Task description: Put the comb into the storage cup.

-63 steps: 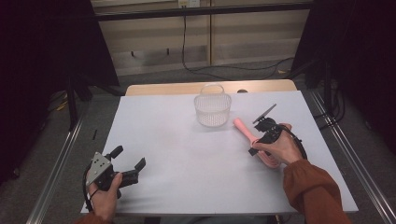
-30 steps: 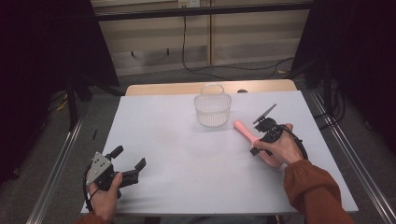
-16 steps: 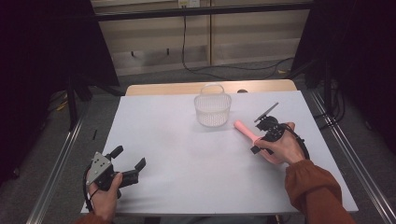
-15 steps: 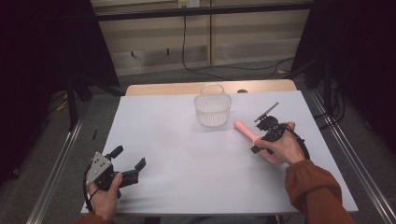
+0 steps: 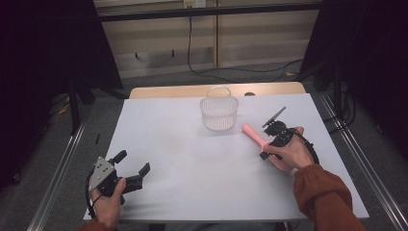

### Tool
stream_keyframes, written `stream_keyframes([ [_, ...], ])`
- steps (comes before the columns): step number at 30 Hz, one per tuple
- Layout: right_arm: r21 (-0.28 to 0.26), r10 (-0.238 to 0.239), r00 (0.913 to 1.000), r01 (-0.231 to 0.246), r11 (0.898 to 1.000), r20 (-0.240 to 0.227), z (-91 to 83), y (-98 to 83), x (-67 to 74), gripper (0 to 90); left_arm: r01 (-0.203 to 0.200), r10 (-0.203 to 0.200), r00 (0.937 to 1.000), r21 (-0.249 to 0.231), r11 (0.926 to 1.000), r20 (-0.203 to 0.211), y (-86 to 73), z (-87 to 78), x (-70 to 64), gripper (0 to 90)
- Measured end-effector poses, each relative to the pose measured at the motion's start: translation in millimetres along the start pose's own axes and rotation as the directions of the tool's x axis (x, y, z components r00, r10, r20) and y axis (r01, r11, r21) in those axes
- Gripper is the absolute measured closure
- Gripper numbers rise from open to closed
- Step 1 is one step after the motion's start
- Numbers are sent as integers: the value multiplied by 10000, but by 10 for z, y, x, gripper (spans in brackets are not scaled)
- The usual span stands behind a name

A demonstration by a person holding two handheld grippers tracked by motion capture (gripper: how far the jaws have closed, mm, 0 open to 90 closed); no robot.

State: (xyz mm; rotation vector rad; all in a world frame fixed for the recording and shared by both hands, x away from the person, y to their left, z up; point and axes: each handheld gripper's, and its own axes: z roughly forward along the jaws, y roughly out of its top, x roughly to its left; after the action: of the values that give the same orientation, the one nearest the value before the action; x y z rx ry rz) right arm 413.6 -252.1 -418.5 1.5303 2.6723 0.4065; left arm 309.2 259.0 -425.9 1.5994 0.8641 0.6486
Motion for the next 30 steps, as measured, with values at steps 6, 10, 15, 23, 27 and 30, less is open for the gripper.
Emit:
stream_keyframes([
  [6, 35, -13, 9999, 14, 10000, -100, 11, -1, -14, 184, -7, 7, 10000, 5, 10000, -11, 0, 0, 0, 25],
  [10, 12, -97, 9999, 97, 10000, -76, 11, 2, -18, 176, -9, 9, 10000, 28, 10000, -7, 0, 0, -3, 25],
  [15, -93, -135, 9998, 137, 9999, 175, -7, 12, -15, 128, 15, -15, 10000, 18, 10000, -21, -1, 3, -1, 25],
  [23, 182, -117, 9992, 110, 9998, 381, 20, 16, 7, 153, -37, 37, 10000, 63, 10000, -1, 1, -3, 5, 25],
  [27, 341, -137, 9991, 124, 9993, 404, 47, 14, 24, 185, 42, -42, 10000, 41, 10000, -7, 0, 2, 0, 25],
  [30, 442, -126, 9984, 101, 9990, 560, 42, 22, 47, 190, -47, 47, 10000, 99, 9999, 3, 1, -4, 5, 25],
])
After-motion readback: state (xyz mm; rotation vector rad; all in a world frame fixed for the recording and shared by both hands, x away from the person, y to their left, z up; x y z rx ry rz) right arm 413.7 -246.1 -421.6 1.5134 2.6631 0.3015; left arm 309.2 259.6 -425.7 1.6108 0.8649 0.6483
